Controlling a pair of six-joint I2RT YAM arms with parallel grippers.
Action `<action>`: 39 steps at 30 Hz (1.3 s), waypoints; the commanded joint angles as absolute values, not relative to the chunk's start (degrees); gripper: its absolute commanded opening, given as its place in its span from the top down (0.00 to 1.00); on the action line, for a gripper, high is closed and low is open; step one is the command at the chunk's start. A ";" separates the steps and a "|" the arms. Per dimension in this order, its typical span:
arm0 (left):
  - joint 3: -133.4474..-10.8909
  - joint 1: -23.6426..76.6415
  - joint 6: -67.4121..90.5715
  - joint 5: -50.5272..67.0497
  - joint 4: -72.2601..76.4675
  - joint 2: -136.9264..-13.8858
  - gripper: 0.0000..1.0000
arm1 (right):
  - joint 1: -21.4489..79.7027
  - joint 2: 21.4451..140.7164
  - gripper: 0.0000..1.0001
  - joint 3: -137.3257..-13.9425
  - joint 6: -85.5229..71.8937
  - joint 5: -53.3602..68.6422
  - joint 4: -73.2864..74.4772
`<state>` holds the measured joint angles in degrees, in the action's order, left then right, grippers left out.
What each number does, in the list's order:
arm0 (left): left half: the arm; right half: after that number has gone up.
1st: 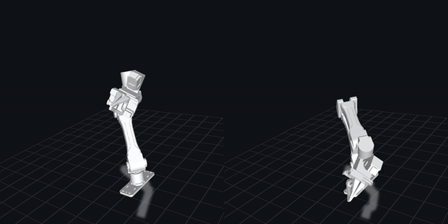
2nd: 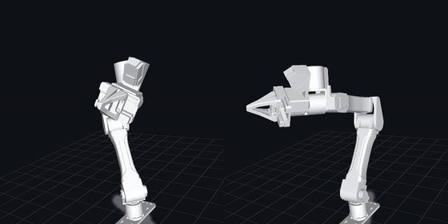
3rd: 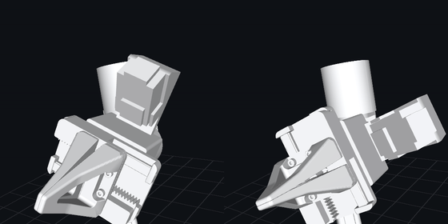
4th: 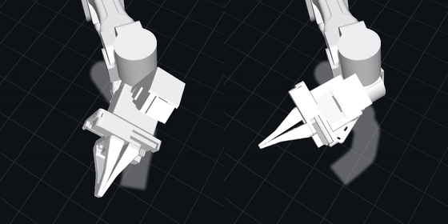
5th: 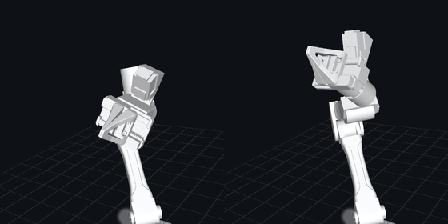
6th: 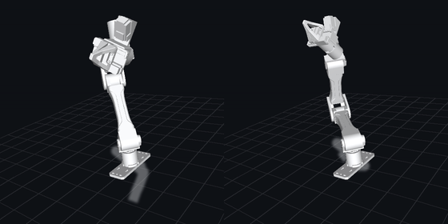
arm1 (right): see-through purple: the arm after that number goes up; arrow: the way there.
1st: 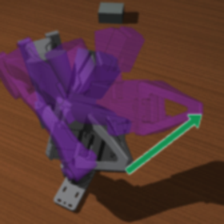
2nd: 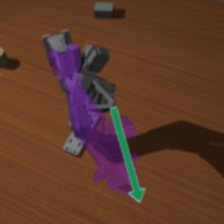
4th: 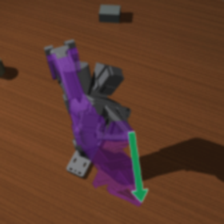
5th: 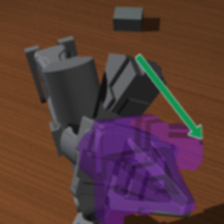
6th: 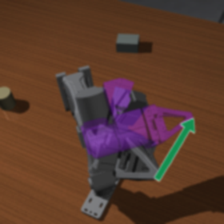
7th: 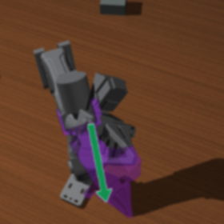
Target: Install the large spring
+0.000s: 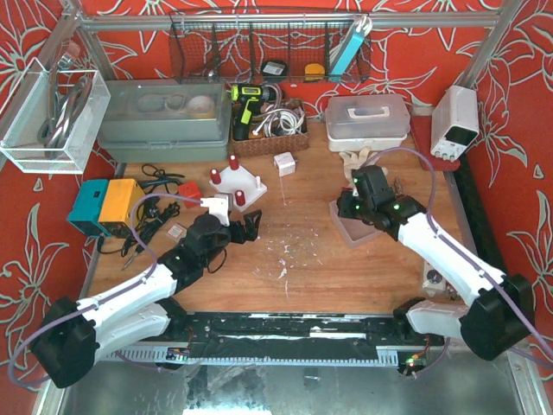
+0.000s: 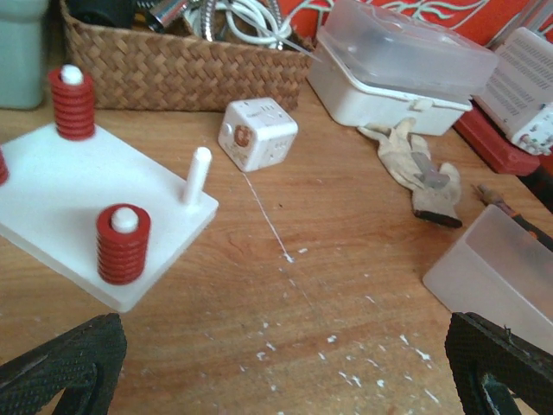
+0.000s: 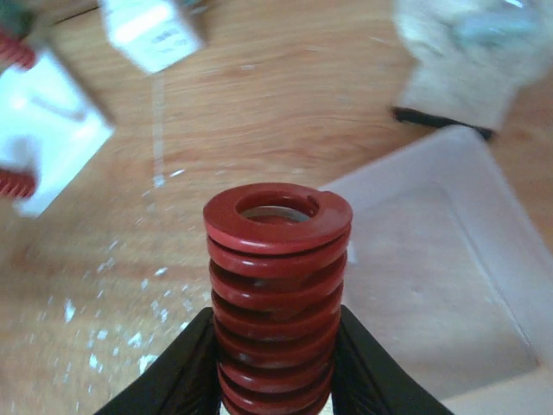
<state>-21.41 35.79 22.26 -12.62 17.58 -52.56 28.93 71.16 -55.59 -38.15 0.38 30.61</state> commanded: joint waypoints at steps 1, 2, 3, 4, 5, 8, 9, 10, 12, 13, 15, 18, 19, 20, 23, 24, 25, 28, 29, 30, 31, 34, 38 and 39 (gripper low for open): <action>-23.72 35.95 25.94 -6.39 16.46 -51.87 0.00 | 36.23 66.48 1.00 -52.15 -22.46 1.66 18.21; -24.73 35.95 26.29 -4.52 15.99 -52.20 0.00 | 38.07 65.91 1.00 -51.07 -20.10 0.77 16.58; -25.68 35.95 26.46 -2.29 15.51 -52.57 0.01 | 40.27 65.13 1.00 -50.07 -17.78 0.21 14.51; -26.87 35.95 26.31 0.20 15.17 -53.22 0.04 | 41.79 64.41 1.00 -48.68 -15.15 0.10 11.97; -28.13 35.95 26.21 2.58 14.41 -53.98 0.07 | 43.34 63.59 1.00 -47.25 -12.95 1.13 9.32; -33.17 35.95 26.40 7.75 10.46 -56.16 0.18 | 45.43 60.81 1.00 -41.72 -8.64 4.06 1.30; -34.63 35.95 26.40 8.43 8.84 -57.71 0.21 | 45.78 59.89 1.00 -40.09 -7.80 4.98 -1.96; -35.83 35.95 26.13 9.01 7.74 -58.45 0.24 | 46.06 59.10 1.00 -38.53 -6.97 5.98 -4.54; -37.32 35.96 25.15 10.18 6.53 -58.82 0.32 | 46.73 58.13 1.00 -36.46 -5.36 7.64 -8.14; -37.92 35.95 24.64 10.57 6.09 -58.88 0.36 | 47.08 57.90 1.00 -35.68 -4.51 7.46 -9.25; -39.07 35.95 23.39 11.50 5.18 -59.04 0.42 | 47.64 57.71 1.00 -34.23 -3.32 6.40 -11.60; -41.27 36.03 22.11 12.70 3.37 -60.04 0.54 | 48.59 57.72 1.00 -32.25 -3.32 5.62 -14.79; -41.91 36.08 22.11 13.33 3.08 -60.56 0.56 | 48.83 58.08 1.00 -31.81 -3.66 5.28 -15.63; -42.58 36.12 22.33 14.10 2.86 -61.15 0.56 | 49.05 58.48 1.00 -31.43 -3.67 5.27 -16.46; -44.28 36.36 23.35 17.46 2.47 -63.14 0.56 | 50.12 59.55 1.00 -30.23 -3.80 4.49 -19.19; -44.63 36.55 23.55 18.24 2.58 -63.57 0.55 | 50.40 59.73 1.00 -29.82 -3.89 4.41 -20.00; -45.01 36.75 23.63 18.99 2.82 -64.01 0.55 | 50.65 59.95 1.00 -29.69 -4.01 4.29 -20.50; -45.77 37.38 24.13 20.68 3.09 -65.59 0.50 | 51.46 60.40 1.00 -30.18 -3.67 3.75 -20.10; -45.79 37.54 24.35 21.44 3.50 -66.03 0.50 | 51.71 60.51 1.00 -30.23 -3.56 3.58 -20.08; -45.68 37.72 24.68 22.06 4.04 -66.35 0.50 | 51.92 60.68 1.00 -30.23 -3.35 3.21 -20.04; -45.54 38.00 25.01 22.36 4.95 -66.54 0.49 | 52.13 60.83 1.00 -30.23 -3.19 3.25 -20.11; -45.40 38.57 25.52 22.17 6.24 -67.24 0.43 | 52.69 61.26 1.00 -30.32 -2.62 2.88 -20.42; -45.64 38.68 26.42 24.22 8.00 -68.64 0.41 | 53.47 61.94 1.00 -30.76 -2.10 2.50 -20.12; -45.69 38.74 26.71 24.78 8.40 -68.91 0.41 | 53.66 61.98 1.00 -30.76 -1.91 2.47 -20.08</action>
<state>-44.62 38.28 25.61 21.50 5.26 -67.81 52.73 61.71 -30.11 -3.40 3.77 -17.17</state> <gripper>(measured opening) 0.593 0.333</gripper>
